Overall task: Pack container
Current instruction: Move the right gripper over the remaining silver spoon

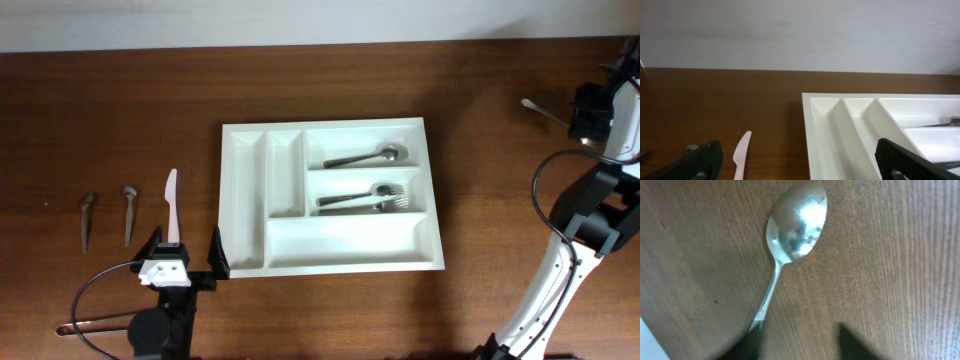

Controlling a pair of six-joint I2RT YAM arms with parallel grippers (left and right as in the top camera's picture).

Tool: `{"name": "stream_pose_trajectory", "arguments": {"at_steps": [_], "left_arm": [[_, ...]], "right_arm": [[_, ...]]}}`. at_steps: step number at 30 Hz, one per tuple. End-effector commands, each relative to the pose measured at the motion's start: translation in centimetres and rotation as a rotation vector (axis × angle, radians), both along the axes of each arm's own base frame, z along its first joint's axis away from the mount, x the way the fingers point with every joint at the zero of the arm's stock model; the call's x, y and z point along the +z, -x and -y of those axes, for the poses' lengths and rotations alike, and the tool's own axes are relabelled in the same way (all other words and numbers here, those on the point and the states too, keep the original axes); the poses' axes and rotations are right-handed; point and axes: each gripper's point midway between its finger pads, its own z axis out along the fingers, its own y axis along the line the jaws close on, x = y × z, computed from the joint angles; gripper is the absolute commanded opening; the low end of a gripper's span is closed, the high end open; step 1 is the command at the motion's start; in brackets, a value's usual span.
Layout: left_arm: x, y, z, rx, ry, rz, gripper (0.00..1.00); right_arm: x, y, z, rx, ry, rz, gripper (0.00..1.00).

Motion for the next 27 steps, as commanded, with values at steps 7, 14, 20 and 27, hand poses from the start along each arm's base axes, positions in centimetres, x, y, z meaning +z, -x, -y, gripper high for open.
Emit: {"name": "stream_pose_trajectory", "arguments": {"at_steps": [7, 14, 20, 27], "left_arm": [[-0.2, 0.0, -0.3, 0.017, 0.005, -0.001, 0.99], [-0.2, 0.0, -0.3, 0.017, 0.005, -0.001, 0.99], [-0.2, 0.0, -0.3, 0.017, 0.005, -0.001, 0.99], [-0.2, 0.0, -0.3, 0.017, 0.005, -0.001, 0.99]], "right_arm": [[1.1, -2.5, 2.6, -0.025, 0.113, 0.106, 0.04], [1.8, -4.7, 4.0, 0.046, 0.204, 0.182, 0.04], [1.2, -5.7, 4.1, 0.143, 0.242, 0.208, 0.04], [-0.4, -5.3, 3.8, 0.145, 0.223, 0.181, 0.04]]}}
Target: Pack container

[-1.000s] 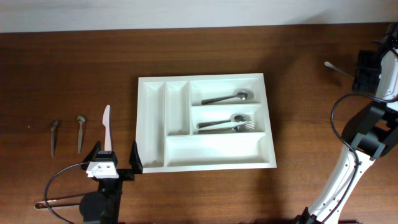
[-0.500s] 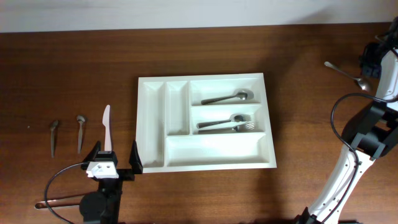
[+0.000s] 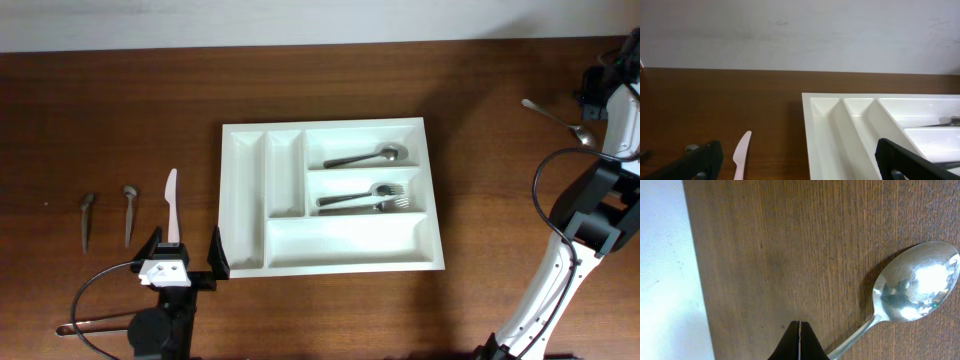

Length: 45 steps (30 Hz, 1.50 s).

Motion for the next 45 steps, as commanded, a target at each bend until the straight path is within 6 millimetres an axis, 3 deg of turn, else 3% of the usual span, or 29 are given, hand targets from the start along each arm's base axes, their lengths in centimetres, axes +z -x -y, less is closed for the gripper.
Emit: {"name": "stream_pose_trajectory", "arguments": {"at_steps": [1, 8, 19, 30, 45], "left_arm": [[-0.2, 0.0, -0.3, 0.017, 0.005, -0.001, 0.99], [-0.2, 0.0, -0.3, 0.017, 0.005, -0.001, 0.99], [-0.2, 0.0, -0.3, 0.017, 0.005, -0.001, 0.99], [-0.2, 0.0, -0.3, 0.017, 0.005, -0.001, 0.99], [-0.2, 0.0, -0.3, 0.017, 0.005, -0.001, 0.99]], "right_arm": [[-1.4, 0.4, -0.1, 0.015, -0.003, -0.027, 0.04], [-3.5, 0.5, -0.6, 0.028, -0.025, -0.036, 0.04], [-4.3, -0.5, -1.0, 0.049, -0.025, 0.006, 0.04], [-4.9, -2.2, -3.2, 0.091, -0.008, 0.028, 0.04], [-6.3, -1.2, -4.0, 0.093, -0.029, -0.028, 0.04]]}}
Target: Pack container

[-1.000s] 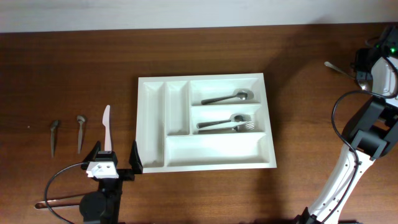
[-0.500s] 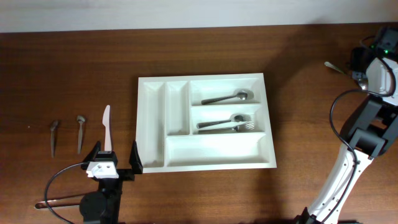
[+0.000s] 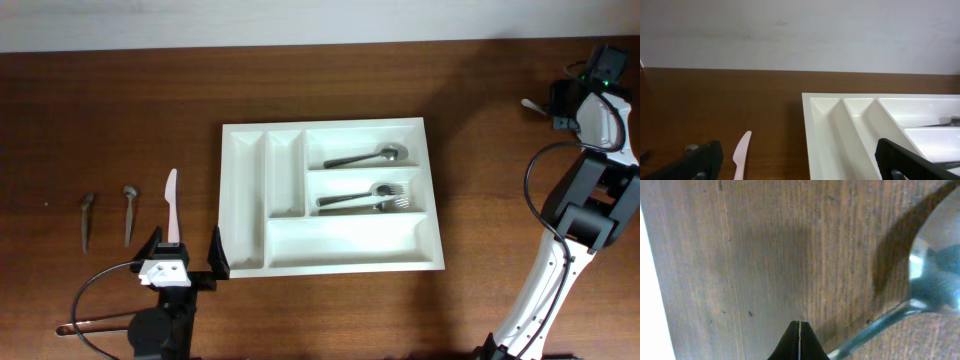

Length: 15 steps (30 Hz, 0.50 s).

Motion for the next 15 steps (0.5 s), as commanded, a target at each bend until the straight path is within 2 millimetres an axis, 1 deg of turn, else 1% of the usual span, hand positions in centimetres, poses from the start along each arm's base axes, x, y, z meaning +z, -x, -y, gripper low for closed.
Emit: {"name": "stream_pose_trajectory", "arguments": {"at_steps": [1, 15], "left_arm": [[-0.2, 0.0, -0.3, 0.017, 0.005, -0.001, 0.99], [-0.2, 0.0, -0.3, 0.017, 0.005, -0.001, 0.99]], "right_arm": [[-0.8, 0.5, -0.2, 0.006, 0.0, -0.029, 0.04], [-2.0, 2.7, -1.2, 0.007, -0.049, -0.129, 0.04]]}}
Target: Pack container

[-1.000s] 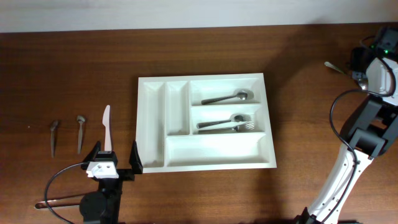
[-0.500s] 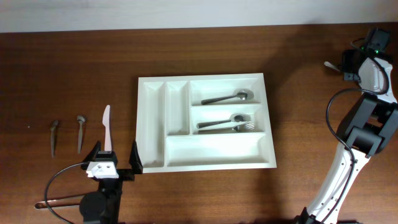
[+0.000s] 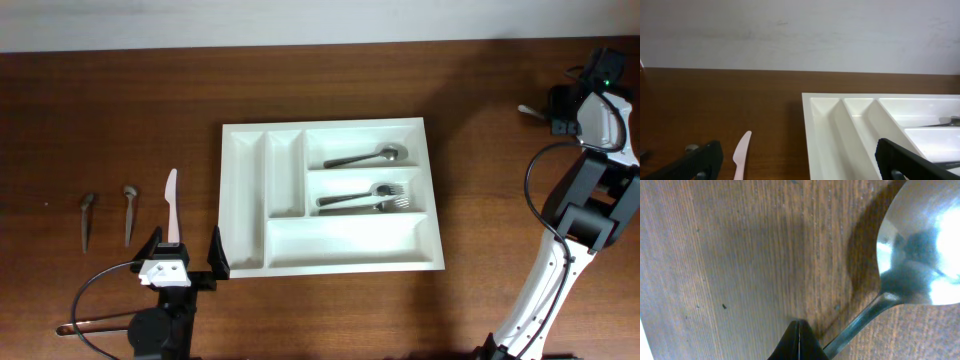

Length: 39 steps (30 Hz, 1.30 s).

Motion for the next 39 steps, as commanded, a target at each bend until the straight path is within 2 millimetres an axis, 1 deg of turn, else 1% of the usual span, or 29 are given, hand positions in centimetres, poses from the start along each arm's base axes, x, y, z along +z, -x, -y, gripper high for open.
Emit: {"name": "stream_pose_trajectory", "arguments": {"at_steps": [1, 8, 15, 18, 23, 27, 29, 31, 34, 36, 39], "left_arm": [[-0.2, 0.0, -0.3, 0.017, 0.005, -0.001, 0.99], [-0.2, 0.0, -0.3, 0.017, 0.005, -0.001, 0.99], [-0.2, 0.0, -0.3, 0.017, 0.005, -0.001, 0.99], [-0.2, 0.0, -0.3, 0.017, 0.005, -0.001, 0.99], [-0.2, 0.0, -0.3, 0.017, 0.005, -0.001, 0.99], [-0.2, 0.0, -0.3, 0.017, 0.005, -0.001, 0.99], [-0.2, 0.0, -0.3, 0.017, 0.005, -0.001, 0.99], [-0.2, 0.0, -0.3, 0.017, 0.005, -0.001, 0.99], [-0.2, 0.0, -0.3, 0.017, 0.005, -0.001, 0.99], [-0.2, 0.0, -0.3, 0.017, 0.005, -0.001, 0.99], [-0.2, 0.0, -0.3, 0.017, 0.005, -0.001, 0.99]], "right_arm": [[-1.1, 1.2, -0.5, 0.008, -0.015, -0.06, 0.04], [-2.2, 3.8, -1.6, 0.008, -0.064, -0.171, 0.04], [-2.8, 7.1, -1.5, 0.024, -0.032, -0.325, 0.04], [-2.9, 7.8, -1.7, 0.027, -0.038, -0.355, 0.04], [-2.9, 8.2, -1.9, 0.028, -0.047, -0.37, 0.04], [-3.0, 8.9, -2.3, 0.03, -0.062, -0.402, 0.04], [-3.0, 8.7, -2.2, 0.029, -0.058, -0.393, 0.04], [-2.8, 7.9, -2.0, 0.031, -0.051, -0.36, 0.06], [-2.1, 6.9, -1.8, 0.034, -0.05, -0.314, 0.07], [-1.2, 5.8, -1.4, 0.034, -0.031, -0.273, 0.07], [1.5, 3.5, -0.2, 0.072, 0.033, -0.188, 0.07]]}}
